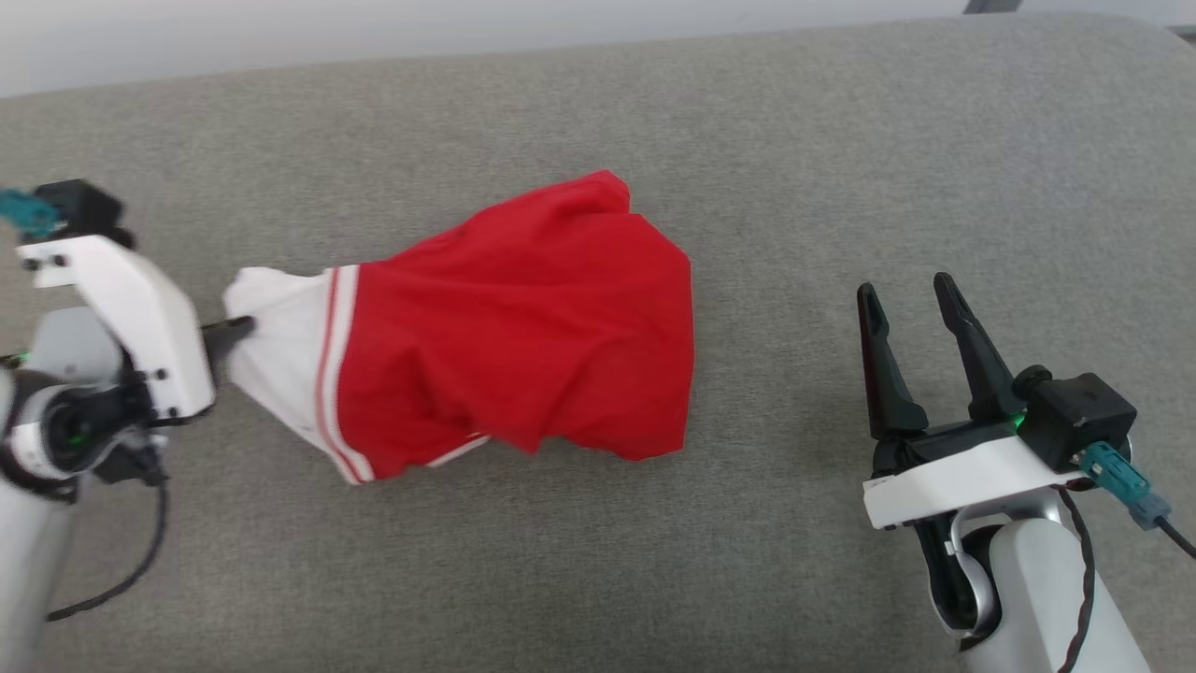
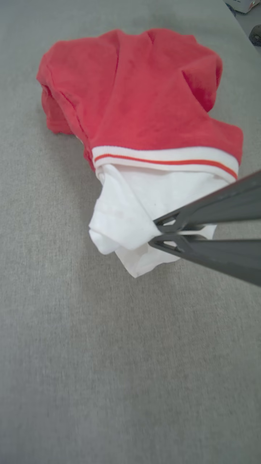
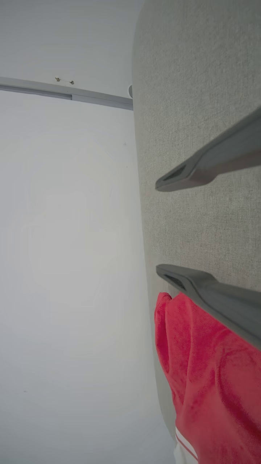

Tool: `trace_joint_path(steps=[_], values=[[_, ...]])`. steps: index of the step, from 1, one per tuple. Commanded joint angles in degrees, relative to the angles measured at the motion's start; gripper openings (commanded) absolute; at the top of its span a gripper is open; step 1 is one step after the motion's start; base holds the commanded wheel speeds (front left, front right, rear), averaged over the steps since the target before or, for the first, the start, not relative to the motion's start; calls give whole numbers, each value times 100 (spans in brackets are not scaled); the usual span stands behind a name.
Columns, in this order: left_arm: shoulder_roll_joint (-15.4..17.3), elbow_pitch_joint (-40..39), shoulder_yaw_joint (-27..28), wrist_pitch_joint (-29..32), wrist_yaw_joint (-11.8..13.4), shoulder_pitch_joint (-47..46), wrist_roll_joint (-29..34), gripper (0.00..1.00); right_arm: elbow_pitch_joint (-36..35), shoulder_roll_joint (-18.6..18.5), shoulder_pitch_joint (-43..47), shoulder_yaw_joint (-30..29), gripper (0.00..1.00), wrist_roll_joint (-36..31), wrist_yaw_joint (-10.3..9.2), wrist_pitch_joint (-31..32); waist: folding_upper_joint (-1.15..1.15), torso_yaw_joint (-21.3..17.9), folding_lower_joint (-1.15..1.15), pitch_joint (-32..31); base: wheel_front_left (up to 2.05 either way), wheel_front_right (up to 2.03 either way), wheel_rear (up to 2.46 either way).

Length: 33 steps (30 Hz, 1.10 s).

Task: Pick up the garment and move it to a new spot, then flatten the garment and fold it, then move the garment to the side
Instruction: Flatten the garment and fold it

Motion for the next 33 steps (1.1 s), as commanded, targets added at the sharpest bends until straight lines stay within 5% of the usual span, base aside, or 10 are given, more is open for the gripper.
trace_joint_path(steps=[1,24,33], values=[[58,-73,75,-37,60,91,-52,0,2,-2,24,-15,100,-63,0,-22,0,50,0,-23,0,0,0],[981,-187,385,-72,923,1205,289,0,11,-2,89,-17,100,-107,0,-23,0,229,0,-44,0,0,0],[681,394,363,-217,879,1556,74,0,53,-1,132,-6,100,-105,0,-23,0,238,0,-37,0,0,0]])
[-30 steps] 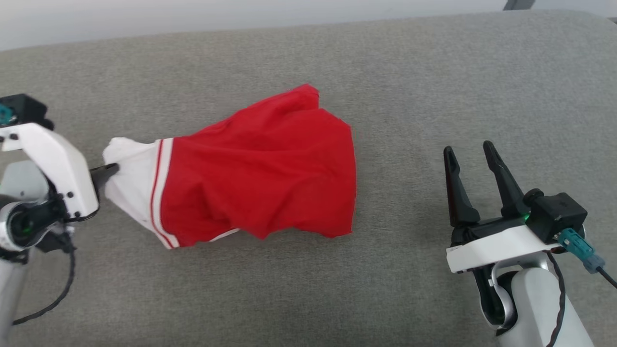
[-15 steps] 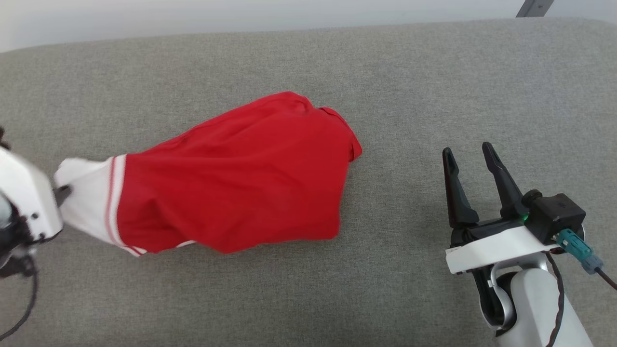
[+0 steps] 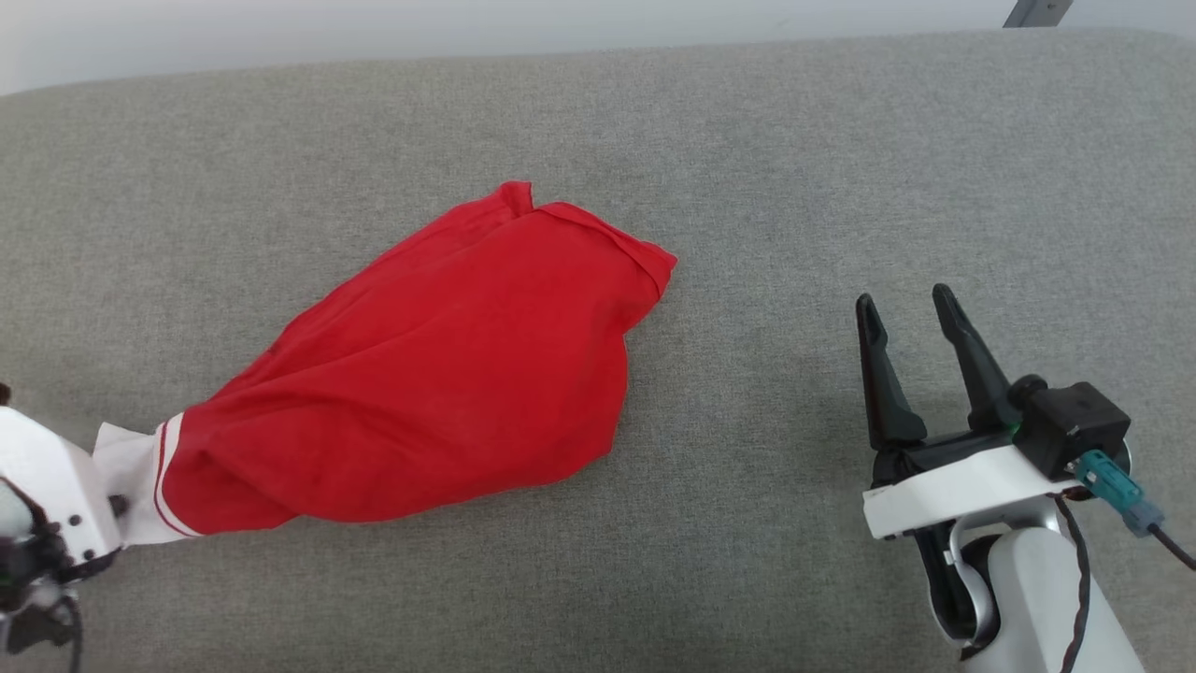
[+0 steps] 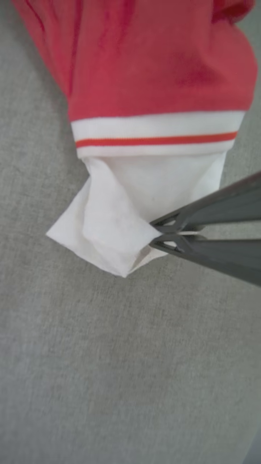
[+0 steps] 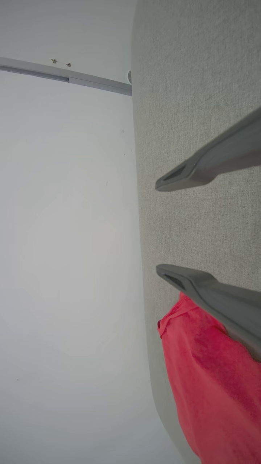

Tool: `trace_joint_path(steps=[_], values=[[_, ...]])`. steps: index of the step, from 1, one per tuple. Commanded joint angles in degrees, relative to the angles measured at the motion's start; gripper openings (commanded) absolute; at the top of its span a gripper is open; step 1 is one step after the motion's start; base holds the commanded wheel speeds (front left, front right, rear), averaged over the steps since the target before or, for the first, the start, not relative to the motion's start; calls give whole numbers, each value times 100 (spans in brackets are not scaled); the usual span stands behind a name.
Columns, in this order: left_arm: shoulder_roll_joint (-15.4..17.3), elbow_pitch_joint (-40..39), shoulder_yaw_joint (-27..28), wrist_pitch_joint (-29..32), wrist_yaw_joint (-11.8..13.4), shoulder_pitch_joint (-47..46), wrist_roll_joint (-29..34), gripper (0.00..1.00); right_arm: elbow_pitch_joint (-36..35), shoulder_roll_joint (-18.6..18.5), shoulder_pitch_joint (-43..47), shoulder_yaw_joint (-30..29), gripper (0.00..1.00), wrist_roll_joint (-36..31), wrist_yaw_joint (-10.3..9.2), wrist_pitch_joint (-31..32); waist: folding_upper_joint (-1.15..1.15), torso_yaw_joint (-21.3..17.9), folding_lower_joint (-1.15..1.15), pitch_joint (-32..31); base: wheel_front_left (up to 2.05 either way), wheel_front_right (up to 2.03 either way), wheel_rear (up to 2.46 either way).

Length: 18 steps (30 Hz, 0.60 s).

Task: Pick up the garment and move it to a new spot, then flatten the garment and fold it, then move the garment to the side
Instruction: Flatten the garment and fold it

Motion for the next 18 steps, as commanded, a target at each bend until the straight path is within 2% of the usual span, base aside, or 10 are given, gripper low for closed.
trace_joint_path(steps=[1,3,4,6,7,18], values=[[-73,59,43,-91,-69,39,-73,0,28,-1,69,10,100,-19,0,-23,0,12,0,-17,0,0,0],[-151,109,67,-204,-164,16,-124,0,44,0,70,27,100,-40,0,-23,0,28,0,-41,0,0,0],[-188,97,95,-318,-217,-23,-132,24,47,-1,72,25,100,-48,0,-23,0,43,0,-57,0,0,0],[-233,81,139,-495,-317,-50,-159,84,66,-2,97,24,100,-64,0,-23,0,68,0,-103,0,0,0],[-246,53,158,-575,-372,-37,-164,100,75,-2,115,43,100,-67,0,-23,0,83,0,-130,0,0,0],[-394,-904,440,-2024,-770,489,80,100,144,-1,225,236,100,-48,0,154,0,358,0,-424,0,0,0]])
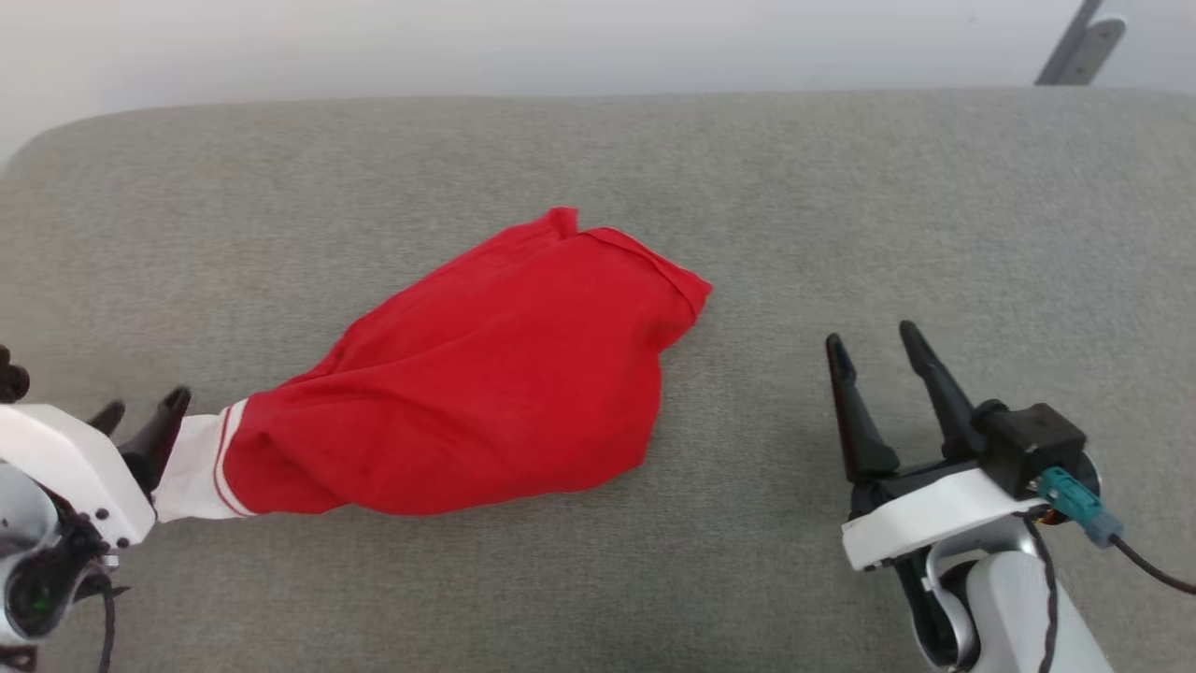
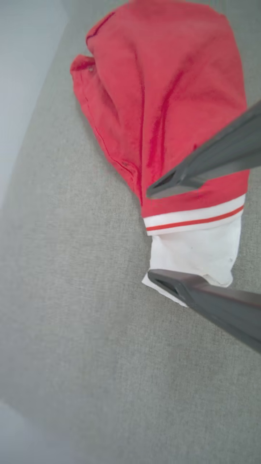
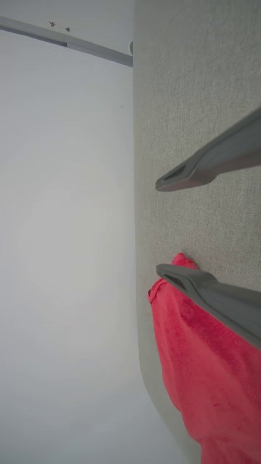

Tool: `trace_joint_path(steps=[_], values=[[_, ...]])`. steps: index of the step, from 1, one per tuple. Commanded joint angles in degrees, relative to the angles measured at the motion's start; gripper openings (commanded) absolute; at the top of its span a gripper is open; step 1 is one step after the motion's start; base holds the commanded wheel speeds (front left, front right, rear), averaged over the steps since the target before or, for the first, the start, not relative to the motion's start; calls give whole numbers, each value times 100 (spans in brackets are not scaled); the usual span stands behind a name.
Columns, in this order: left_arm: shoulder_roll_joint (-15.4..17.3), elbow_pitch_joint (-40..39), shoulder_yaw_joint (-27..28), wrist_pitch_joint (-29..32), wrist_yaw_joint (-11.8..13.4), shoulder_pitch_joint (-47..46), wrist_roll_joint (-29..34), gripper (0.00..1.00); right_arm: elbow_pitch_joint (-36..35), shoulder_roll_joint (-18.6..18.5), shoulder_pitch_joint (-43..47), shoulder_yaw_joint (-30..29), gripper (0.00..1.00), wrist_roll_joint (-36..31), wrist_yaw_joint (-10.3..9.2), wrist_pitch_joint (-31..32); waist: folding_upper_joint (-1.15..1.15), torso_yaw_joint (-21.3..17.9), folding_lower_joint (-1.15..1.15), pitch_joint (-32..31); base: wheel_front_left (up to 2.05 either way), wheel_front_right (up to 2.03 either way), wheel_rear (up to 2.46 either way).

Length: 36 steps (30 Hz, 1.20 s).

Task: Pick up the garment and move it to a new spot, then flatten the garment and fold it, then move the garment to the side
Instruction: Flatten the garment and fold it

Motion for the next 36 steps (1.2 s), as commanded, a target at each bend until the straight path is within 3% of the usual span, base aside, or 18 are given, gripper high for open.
trace_joint_path(steps=[1,13,22,29,36], values=[[-30,-194,63,-310,-50,165,170,100,-3,-2,35,65,100,9,0,63,0,87,0,-60,0,0,0],[-409,-1037,130,-2290,-141,912,894,100,72,-20,-58,505,100,90,0,675,0,520,0,-201,0,0,0],[-864,-1088,134,-3622,-133,1364,1339,100,316,-315,-343,1068,100,207,0,1555,0,968,0,-311,0,0,0],[-1270,-1134,335,-3883,-166,1637,1583,100,662,-527,-631,1336,100,311,0,2359,0,1308,0,-376,0,0,0],[-1900,-1270,751,-3901,-378,1908,1957,100,1195,-675,-954,1469,100,251,0,3145,0,1700,0,-422,0,0,0]])
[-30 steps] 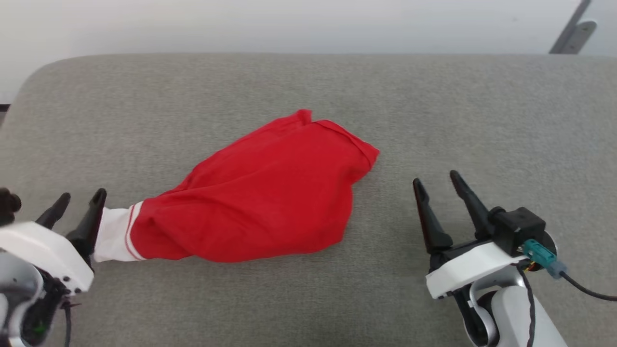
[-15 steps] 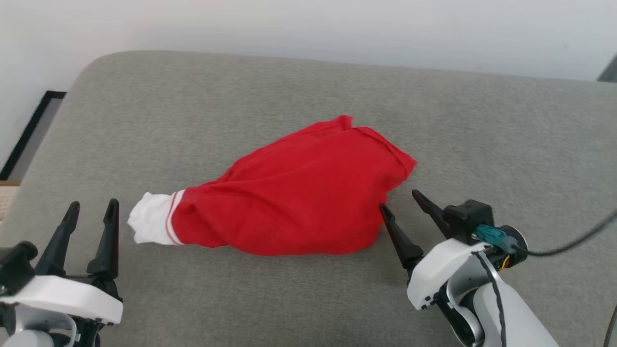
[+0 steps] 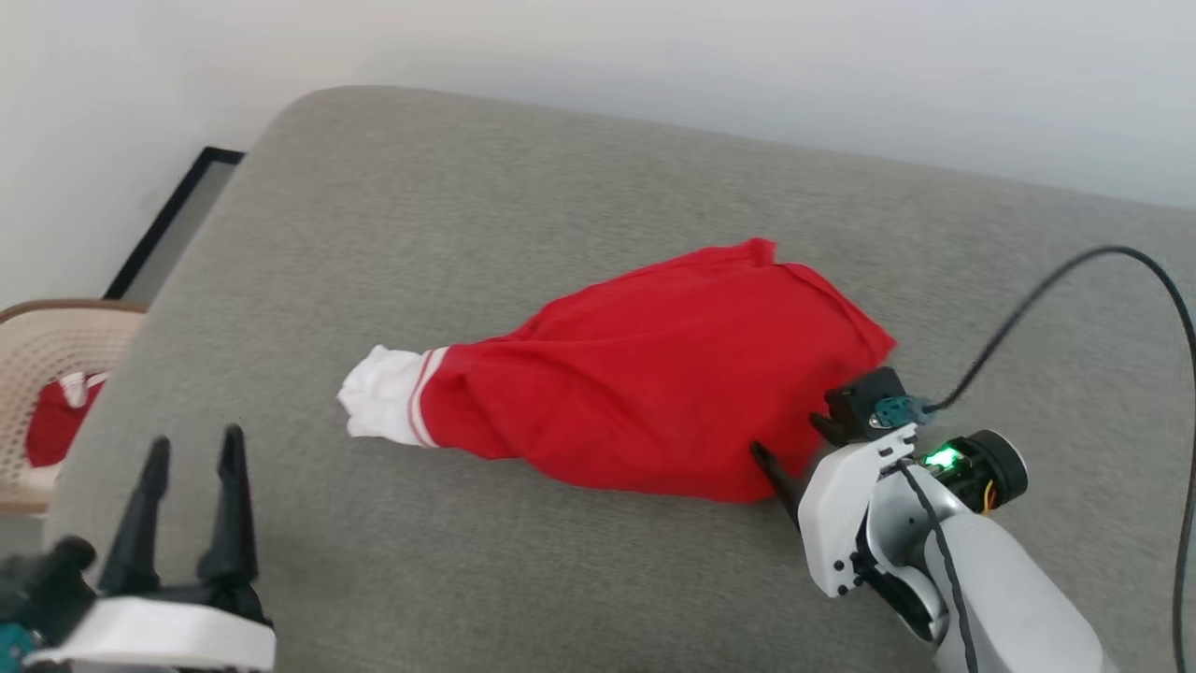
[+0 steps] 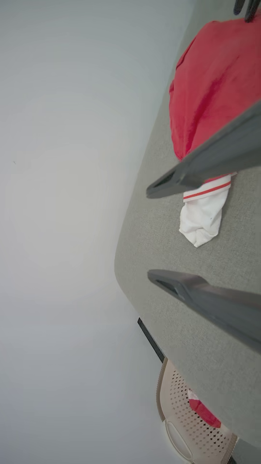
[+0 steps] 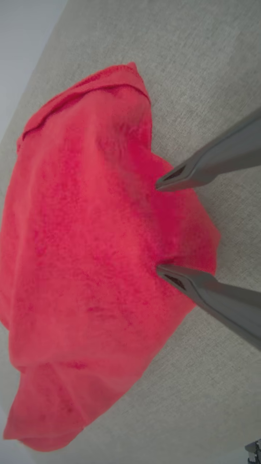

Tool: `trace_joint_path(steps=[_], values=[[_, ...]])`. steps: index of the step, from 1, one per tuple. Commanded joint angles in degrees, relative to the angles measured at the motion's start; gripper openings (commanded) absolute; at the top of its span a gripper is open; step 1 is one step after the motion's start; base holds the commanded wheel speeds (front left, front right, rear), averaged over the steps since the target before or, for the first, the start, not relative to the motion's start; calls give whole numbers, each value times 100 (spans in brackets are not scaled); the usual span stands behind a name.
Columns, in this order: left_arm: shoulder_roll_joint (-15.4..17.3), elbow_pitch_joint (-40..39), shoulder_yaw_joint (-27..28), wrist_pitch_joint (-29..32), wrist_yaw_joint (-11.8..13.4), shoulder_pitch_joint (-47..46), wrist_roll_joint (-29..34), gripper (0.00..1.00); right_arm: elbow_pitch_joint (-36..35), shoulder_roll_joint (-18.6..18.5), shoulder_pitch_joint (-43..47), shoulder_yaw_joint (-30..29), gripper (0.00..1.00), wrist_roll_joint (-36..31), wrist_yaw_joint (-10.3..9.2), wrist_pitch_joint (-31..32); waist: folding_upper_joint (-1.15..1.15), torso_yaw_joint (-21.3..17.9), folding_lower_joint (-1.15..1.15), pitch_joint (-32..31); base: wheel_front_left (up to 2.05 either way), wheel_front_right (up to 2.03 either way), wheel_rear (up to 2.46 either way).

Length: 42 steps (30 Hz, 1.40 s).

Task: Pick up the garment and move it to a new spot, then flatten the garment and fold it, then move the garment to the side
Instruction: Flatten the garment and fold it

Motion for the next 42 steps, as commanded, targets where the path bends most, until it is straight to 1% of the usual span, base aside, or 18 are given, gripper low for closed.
trace_joint_path(steps=[1,5,7,11,12,14,15,16,17,21,24,28,32,35,38,42], values=[[-95,-5,80,-25,-56,78,64,100,90,-2,-85,10,100,-7,0,74,0,135,0,-12,0,0,0],[-435,58,271,-27,-290,142,296,100,504,-72,-285,96,100,-119,0,260,0,358,0,-4,0,0,0],[-597,96,373,-27,-393,193,362,100,733,-3,-369,82,100,-62,0,341,0,433,0,0,0,0,0],[-839,150,542,-28,-556,233,544,100,1248,-6,-546,229,100,-152,0,478,0,546,0,6,0,0,0],[-884,155,581,-28,-589,235,598,100,1393,38,-575,235,100,-91,0,508,0,559,0,6,0,0,0],[-948,165,631,-28,-618,236,632,100,1513,58,-613,259,100,-90,0,515,0,570,0,5,0,0,0],[-992,173,665,-28,-651,243,672,100,1634,74,-655,298,95,-78,0,562,0,580,0,2,0,0,0],[-1040,176,716,-28,-678,247,704,100,1737,93,-688,353,43,-27,0,591,0,587,0,-2,0,0,0],[-1091,178,766,-28,-698,256,720,100,1808,97,-736,394,0,-3,0,537,0,589,0,-6,0,0,0],[-1247,162,916,-28,-779,309,793,100,1995,37,-910,364,0,227,0,480,0,559,0,-27,0,0,0],[-1319,135,1012,-28,-799,361,862,100,1947,-116,-1009,319,0,382,-7,471,0,498,0,-54,0,0,0],[-1356,87,1132,-28,-827,461,897,100,1635,-332,-938,268,0,584,-4,654,0,374,0,-98,0,0,0],[-1361,11,1187,-29,-838,553,918,100,1129,-750,-723,94,0,728,-2,950,0,250,0,-146,0,0,0],[-1334,-39,1197,-29,-829,637,854,100,693,-1061,-505,-172,0,743,-1,1249,0,166,0,-183,0,0,0],[-1318,-69,1194,-29,-830,703,830,100,292,-1331,-212,-569,0,695,-1,1570,0,102,0,-215,0,0,0],[-1307,-85,1153,-29,-830,729,797,100,-72,-1550,236,-1205,0,537,-1,1970,0,70,0,-231,0,0,0]])
